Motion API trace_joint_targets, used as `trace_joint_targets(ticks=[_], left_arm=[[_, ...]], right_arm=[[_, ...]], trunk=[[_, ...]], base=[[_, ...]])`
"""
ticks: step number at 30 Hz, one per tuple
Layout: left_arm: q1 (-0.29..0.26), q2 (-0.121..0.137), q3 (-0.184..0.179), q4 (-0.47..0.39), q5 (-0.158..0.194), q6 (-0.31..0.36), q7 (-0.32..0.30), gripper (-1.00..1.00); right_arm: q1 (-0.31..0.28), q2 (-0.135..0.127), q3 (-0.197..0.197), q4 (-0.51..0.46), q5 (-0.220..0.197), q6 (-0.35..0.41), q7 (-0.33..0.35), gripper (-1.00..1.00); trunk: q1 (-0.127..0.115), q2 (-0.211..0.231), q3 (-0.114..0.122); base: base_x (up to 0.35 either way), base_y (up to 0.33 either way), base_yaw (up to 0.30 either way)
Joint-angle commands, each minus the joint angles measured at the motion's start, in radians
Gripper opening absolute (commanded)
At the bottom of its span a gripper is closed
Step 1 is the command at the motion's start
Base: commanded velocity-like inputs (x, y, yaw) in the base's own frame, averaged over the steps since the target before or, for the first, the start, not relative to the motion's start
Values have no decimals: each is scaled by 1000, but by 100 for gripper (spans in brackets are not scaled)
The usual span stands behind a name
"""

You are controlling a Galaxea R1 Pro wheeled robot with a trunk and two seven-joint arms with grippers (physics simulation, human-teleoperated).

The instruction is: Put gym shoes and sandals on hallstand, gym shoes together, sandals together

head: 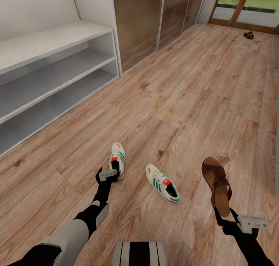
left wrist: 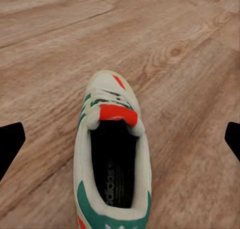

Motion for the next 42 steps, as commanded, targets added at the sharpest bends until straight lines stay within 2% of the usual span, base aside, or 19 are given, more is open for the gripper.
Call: trace_joint_targets(ticks=[1,42], left_arm=[[-1,0,0,0,0,0,0,100],[-3,1,1,3,1,0,1,100]], right_arm=[[0,0,0,0,-4,1,0,-100],[0,0,0,0,-3,1,0,-100]], trunk=[[0,0,-1],[0,0,-63]], base=[[0,0,0],[0,0,0]])
